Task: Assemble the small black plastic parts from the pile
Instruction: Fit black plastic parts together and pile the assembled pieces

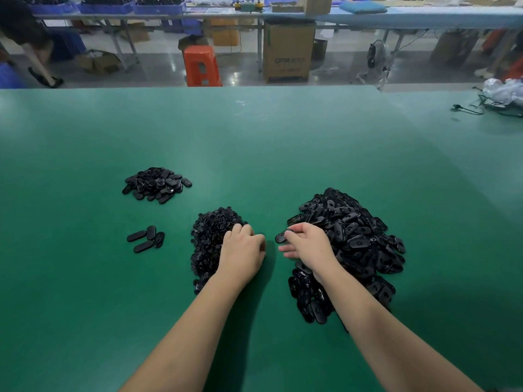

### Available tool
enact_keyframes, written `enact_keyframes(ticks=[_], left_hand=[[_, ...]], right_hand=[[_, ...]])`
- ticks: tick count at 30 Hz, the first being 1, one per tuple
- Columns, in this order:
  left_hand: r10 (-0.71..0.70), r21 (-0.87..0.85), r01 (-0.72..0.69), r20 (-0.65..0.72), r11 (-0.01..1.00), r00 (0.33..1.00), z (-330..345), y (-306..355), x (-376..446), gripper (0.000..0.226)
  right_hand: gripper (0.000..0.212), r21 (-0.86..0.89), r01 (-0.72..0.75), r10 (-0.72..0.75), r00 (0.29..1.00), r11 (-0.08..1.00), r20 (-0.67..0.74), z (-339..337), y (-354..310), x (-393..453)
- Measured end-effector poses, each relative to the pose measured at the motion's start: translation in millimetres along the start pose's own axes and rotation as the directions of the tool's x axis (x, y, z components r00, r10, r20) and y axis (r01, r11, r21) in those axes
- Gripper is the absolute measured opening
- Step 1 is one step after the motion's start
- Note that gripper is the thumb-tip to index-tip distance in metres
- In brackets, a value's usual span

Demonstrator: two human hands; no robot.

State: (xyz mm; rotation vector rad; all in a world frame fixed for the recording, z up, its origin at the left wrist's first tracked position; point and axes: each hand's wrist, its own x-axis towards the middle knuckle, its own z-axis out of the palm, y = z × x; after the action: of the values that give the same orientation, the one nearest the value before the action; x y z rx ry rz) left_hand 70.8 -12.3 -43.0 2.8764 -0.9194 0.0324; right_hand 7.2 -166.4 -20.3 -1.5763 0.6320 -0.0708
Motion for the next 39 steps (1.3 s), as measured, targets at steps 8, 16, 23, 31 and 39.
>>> enact_keyframes(ticks=[8,16,23,31,39], left_hand=[[-0.218,-0.759,0.101,-0.054,0.643,0.974,-13,3,-1,0.014],[-0.214,-0.958,0.165,0.114,0.236,0.970,-13,9,-9,0.010],[-0.281,-0.982,0.185,0.183,-0.021,0.942,-15,15,-12,0.010],[-0.328,-0.969,0.217,0.243,-0.114,0.913,-19,19,-12,0.019],[-0.299,-0.973,0.219,0.231,-0.071,0.926,-20,19,-14,0.022]], right_hand=[[0.012,0.089,-0.071,0.073,0.997,0.993,-0.029,0,9,-2],[0.003,0.124,0.011,-0.002,0.997,0.992,-0.073,7,8,-9],[0.008,0.300,0.102,-0.069,0.991,0.949,-0.118,13,2,-17],[0.031,0.376,0.112,-0.075,0.991,0.920,-0.113,18,2,-22],[0.008,0.320,0.126,-0.122,0.992,0.939,-0.032,17,5,-27]])
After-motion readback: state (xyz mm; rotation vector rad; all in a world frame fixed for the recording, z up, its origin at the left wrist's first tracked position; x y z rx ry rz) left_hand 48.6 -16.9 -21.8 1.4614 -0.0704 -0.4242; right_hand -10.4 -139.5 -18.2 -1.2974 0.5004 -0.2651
